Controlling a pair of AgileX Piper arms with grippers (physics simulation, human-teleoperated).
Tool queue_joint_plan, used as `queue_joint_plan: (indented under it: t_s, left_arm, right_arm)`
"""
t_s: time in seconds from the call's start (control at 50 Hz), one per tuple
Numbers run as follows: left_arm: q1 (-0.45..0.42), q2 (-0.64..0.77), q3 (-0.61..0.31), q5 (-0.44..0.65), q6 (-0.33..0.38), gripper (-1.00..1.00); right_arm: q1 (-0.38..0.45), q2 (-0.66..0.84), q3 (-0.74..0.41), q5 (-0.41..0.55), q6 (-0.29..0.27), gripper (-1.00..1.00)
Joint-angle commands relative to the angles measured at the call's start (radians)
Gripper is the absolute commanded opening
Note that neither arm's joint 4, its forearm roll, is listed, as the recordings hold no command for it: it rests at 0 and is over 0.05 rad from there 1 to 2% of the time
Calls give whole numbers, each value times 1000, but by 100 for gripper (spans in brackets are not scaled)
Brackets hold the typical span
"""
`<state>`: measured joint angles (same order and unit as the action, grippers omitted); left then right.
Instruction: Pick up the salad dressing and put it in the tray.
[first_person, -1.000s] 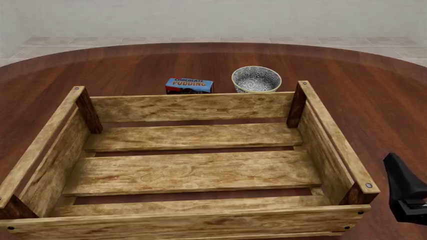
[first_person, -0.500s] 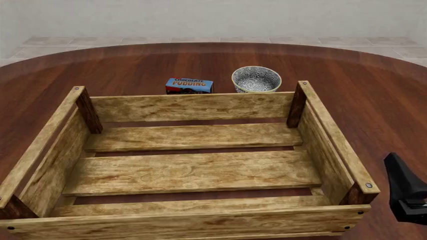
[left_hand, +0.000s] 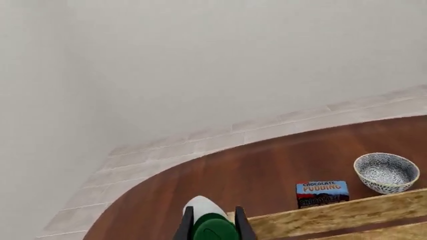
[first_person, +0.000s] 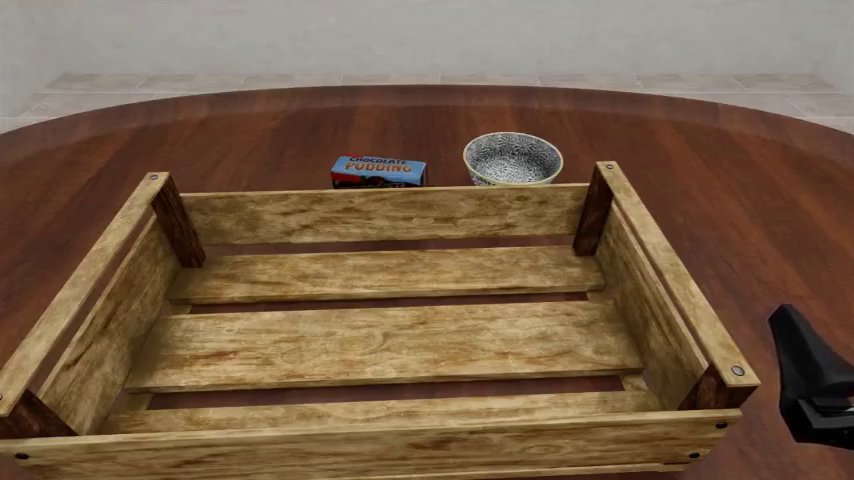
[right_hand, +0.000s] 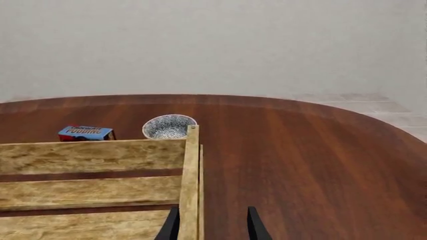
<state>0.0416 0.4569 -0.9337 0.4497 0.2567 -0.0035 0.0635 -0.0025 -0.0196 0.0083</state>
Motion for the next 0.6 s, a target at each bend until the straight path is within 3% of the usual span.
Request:
queue_joint_plan:
  t_s: [0.02, 0.08, 0.16, 0.6]
  left_arm:
    - [-130, 33, -13, -38, 53, -100]
    - [-158, 41, -16, -48, 48, -100]
    - [-266, 73, -12, -54, 49, -100]
    - [-479, 238, 26, -131, 8, -100]
  right_arm:
    - [-4, -1, -1, 0, 0, 100]
    - [-3, 0, 0, -3, 0, 100]
    - [2, -9, 1, 3, -3, 100]
    - [-6, -10, -2, 8, 5, 100]
